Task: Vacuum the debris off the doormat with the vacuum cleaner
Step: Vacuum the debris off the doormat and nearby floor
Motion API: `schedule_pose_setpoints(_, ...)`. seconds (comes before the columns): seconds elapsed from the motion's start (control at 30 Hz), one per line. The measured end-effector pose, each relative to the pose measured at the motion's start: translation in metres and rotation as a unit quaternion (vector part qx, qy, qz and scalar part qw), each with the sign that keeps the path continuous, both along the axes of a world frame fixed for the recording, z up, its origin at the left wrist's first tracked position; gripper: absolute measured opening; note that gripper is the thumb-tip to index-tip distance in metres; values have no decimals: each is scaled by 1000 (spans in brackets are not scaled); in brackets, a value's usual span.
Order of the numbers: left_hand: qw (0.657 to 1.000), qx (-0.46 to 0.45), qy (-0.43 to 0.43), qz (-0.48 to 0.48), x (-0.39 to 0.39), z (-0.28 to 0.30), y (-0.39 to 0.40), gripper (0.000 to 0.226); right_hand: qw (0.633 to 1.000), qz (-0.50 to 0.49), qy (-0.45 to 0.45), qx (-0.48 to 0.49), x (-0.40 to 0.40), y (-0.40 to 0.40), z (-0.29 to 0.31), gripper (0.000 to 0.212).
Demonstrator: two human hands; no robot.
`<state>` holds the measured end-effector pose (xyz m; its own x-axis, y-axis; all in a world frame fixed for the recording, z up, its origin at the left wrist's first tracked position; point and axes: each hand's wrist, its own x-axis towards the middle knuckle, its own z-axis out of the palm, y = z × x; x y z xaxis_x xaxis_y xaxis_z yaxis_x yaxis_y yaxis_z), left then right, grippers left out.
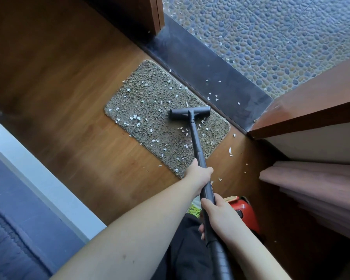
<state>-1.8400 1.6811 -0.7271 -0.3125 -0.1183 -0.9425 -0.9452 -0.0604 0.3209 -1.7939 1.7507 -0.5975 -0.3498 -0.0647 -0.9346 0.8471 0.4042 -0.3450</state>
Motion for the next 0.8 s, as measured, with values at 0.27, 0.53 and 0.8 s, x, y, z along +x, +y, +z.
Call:
schedule_pose_setpoints(0.27,1000,4,9,-23,-40,10,-12,43,1000,-21,-7,3,-33,-14,-8,7)
schedule_pose_setpoints(0.53,1000,4,7,-26,-29,10,-5,34,999,-26,-22,-1,-22,-5,-3,10)
schedule_pose_setpoints(0.8,1000,16,7,-17,4,2,16,72,1000,-17,-22,0,8,14,0,8)
